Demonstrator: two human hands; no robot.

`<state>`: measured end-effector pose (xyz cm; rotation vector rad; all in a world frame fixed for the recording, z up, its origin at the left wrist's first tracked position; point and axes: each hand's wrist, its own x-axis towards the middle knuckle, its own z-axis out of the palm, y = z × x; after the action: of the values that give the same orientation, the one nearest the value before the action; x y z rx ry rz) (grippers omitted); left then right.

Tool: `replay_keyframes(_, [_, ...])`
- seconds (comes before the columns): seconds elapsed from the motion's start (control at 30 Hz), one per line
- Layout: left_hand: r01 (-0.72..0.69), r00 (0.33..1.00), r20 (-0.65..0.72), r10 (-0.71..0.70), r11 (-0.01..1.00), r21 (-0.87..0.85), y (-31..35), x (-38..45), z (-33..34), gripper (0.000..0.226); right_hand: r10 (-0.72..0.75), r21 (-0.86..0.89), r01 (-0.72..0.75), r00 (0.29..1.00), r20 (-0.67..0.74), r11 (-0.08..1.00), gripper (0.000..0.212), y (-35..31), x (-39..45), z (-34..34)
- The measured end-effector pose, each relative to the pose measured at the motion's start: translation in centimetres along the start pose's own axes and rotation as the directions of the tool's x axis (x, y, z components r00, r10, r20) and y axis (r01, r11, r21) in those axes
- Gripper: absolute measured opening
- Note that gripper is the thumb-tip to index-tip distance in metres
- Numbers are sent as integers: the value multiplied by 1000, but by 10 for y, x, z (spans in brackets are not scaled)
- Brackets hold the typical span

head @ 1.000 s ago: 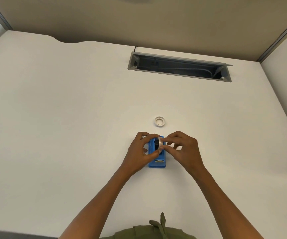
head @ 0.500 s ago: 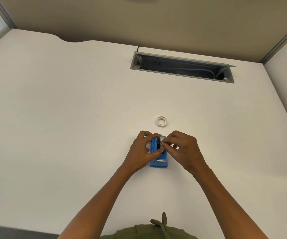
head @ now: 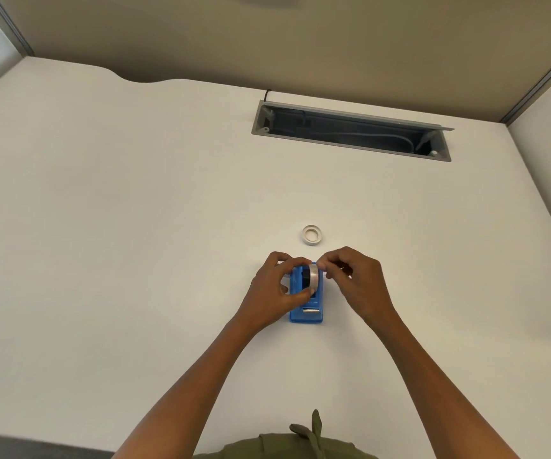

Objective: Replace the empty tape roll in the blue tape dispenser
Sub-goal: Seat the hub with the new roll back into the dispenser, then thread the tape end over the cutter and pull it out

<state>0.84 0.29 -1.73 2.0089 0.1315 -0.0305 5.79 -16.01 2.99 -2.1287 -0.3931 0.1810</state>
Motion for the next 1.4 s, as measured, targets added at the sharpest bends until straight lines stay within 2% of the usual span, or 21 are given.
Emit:
replay_keyframes(0.07, [7, 1000, 2, -7, 1000, 6, 0, 0, 0, 47, 45, 80, -42, 999, -30, 996, 7, -1, 0, -3])
replay_keyframes(0.27, [-10, 1000, 3, 10, 1000, 2, 1, 0, -1, 45, 44, -2, -44, 994, 100, 999, 24, -2, -1, -2])
replay_keyframes(0.37, [-6, 1000, 8, 6, 1000, -1, 3, 0, -2, 46, 72, -3, -72, 992, 99, 997, 21, -5, 5, -3])
replay_keyframes(0.63, [2, 1000, 21, -2, 1000, -9, 4, 0, -3, 46, 188, -22, -188, 954, 232, 982, 14, -16, 25, -12])
replay_keyframes(0.87, [12, 1000, 22, -12, 1000, -10, 2, 0, -3, 46, 186, -31, -183, 959, 212, 983, 5, -17, 22, -12])
replay_keyframes(1.07, [-5, 1000, 29, 5, 1000, -20, 4, -1, -5, 45, 69, -23, -66, 990, 120, 998, 10, -13, 3, -12])
replay_keyframes(1.23, [-13, 1000, 28, 13, 1000, -26, 4, 0, -4, 44, -156, -215, 182, 979, 133, 959, 8, -13, -1, -8])
replay_keyframes(1.4, [-22, 999, 28, 23, 999, -40, 3, 2, -6, 42, -217, -329, 273, 956, 199, 904, 6, -20, -1, -7])
